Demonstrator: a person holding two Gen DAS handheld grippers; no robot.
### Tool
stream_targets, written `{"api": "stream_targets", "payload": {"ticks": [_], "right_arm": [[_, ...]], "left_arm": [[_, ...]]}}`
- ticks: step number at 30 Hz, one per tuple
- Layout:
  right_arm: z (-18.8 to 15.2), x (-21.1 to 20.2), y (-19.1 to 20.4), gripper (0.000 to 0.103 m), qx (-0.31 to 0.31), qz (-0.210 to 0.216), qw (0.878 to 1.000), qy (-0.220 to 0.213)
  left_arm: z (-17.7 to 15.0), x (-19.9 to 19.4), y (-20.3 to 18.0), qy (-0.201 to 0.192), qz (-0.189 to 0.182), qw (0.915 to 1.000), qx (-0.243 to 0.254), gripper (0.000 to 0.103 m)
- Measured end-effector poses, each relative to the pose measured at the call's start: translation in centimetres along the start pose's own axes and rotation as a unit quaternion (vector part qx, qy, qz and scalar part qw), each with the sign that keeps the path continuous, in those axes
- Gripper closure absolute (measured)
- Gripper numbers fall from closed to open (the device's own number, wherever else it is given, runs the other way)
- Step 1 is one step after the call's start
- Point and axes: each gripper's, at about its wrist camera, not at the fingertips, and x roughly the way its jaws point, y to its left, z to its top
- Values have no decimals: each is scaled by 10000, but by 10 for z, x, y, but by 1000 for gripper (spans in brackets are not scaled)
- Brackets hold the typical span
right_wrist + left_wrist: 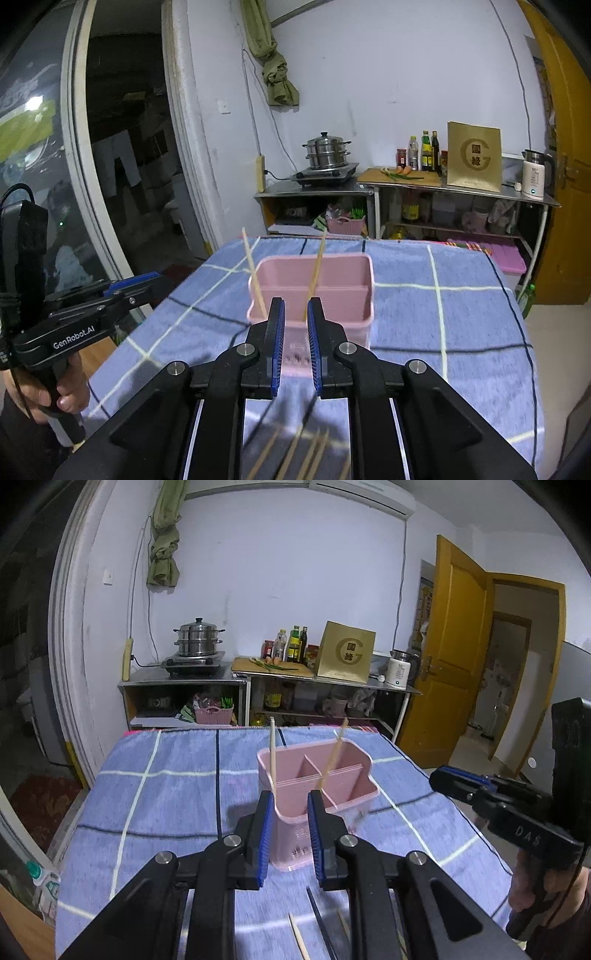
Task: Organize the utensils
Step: 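Lower the chopsticks into the basket and open both grippers, then move both open grippers back down to the remaining chopsticks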
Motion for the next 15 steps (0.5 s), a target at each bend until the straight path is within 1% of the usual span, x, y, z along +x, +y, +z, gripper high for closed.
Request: {"api": "stream_targets", "payload": {"ticks": [6,9,15], "right_arm": [[-29,-21,5,90,-10,-40,10000,74],[-44,-26,7,90,-2,-56,9998,181],[-64,-32,5,90,11,-165,9993,341]], "left_arm": [[-41,-21,-15,130,-144,9998,55,85],[-61,-27,-21,198,-178,9996,102,85],[-89,-31,-27,371,-219,9990,131,85]]}}
